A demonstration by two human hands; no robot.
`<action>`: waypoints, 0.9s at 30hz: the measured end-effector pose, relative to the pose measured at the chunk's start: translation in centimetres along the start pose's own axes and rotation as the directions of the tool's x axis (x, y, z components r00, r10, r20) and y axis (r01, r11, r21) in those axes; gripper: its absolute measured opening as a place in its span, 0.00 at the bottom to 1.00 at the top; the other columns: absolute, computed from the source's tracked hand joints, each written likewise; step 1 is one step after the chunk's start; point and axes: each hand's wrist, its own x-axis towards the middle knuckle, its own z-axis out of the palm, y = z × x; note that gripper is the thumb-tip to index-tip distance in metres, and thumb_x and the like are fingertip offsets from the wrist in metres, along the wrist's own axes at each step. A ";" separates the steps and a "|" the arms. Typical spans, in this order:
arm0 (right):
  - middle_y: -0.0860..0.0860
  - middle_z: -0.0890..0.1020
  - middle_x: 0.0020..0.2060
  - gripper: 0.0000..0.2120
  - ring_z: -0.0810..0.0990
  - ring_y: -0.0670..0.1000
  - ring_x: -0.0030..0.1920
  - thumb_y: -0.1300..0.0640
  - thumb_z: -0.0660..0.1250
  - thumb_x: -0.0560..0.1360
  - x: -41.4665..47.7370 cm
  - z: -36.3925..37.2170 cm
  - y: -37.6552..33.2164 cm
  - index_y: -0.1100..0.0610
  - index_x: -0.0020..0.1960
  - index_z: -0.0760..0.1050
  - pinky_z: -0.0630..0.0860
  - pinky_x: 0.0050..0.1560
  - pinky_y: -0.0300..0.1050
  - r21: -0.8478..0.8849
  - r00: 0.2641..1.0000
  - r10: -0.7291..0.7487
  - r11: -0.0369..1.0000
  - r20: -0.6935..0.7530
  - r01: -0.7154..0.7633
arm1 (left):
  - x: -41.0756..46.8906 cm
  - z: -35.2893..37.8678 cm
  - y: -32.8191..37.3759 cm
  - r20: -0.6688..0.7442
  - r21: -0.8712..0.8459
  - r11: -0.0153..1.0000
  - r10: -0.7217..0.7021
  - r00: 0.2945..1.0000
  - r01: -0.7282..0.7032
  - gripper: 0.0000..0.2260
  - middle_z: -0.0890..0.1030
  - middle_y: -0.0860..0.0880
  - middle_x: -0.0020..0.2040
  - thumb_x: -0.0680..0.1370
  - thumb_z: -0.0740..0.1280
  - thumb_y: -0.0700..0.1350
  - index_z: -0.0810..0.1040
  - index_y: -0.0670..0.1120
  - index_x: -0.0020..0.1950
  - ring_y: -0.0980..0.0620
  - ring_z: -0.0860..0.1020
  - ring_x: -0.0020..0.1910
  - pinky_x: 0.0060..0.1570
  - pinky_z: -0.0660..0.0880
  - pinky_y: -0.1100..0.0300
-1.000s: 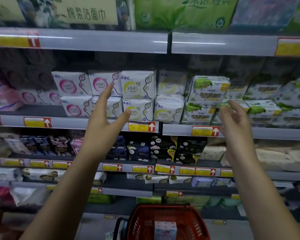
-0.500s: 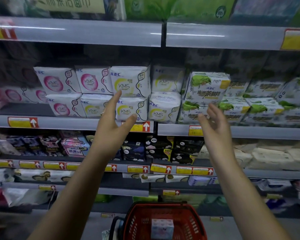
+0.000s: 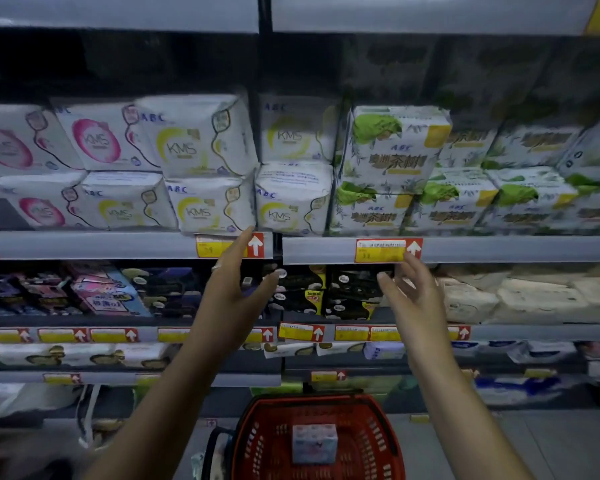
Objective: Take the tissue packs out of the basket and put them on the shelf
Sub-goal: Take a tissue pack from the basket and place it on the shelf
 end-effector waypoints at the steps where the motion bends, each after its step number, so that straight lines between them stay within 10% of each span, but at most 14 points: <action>1: 0.48 0.67 0.71 0.27 0.68 0.50 0.69 0.54 0.66 0.77 0.2 0.0 0.9 0.51 0.73 0.63 0.67 0.63 0.44 -0.007 1.000 0.013 1.000 -0.002 -0.013 | 0.1 0.7 -0.6 0.015 -0.009 1.000 -0.016 1.000 0.016 0.31 0.61 0.58 0.72 0.78 0.66 0.43 0.56 0.52 0.77 0.61 0.57 0.71 0.67 0.59 0.62; 11: 0.45 0.72 0.62 0.23 0.71 0.48 0.64 0.53 0.65 0.77 0.8 0.5 7.9 0.51 0.71 0.66 0.69 0.60 0.43 -0.011 0.992 0.110 0.994 -0.058 -0.111 | -0.4 5.4 -5.2 0.069 -0.031 0.995 -0.095 0.993 0.097 0.29 0.61 0.70 0.60 0.78 0.66 0.41 0.57 0.56 0.75 0.86 0.61 0.50 0.45 0.64 0.83; 16: 0.47 0.71 0.63 0.23 0.71 0.49 0.65 0.55 0.65 0.77 -0.4 0.9 12.9 0.52 0.71 0.66 0.68 0.57 0.44 -0.016 0.979 0.198 0.980 -0.039 -0.199 | -2.6 7.0 -9.3 0.092 -0.026 0.981 -0.189 0.978 0.192 0.29 0.57 0.61 0.74 0.78 0.65 0.46 0.55 0.58 0.76 0.62 0.57 0.71 0.67 0.64 0.57; 27: 0.50 0.72 0.64 0.26 0.72 0.46 0.58 0.58 0.66 0.77 -3.3 0.5 26.2 0.55 0.72 0.64 0.68 0.56 0.42 -0.194 0.948 0.319 0.929 -0.008 -0.315 | -8.1 12.1 -19.9 0.122 -0.064 0.890 -0.441 0.889 0.451 0.29 0.60 0.54 0.76 0.78 0.66 0.44 0.58 0.57 0.75 0.52 0.61 0.74 0.68 0.64 0.55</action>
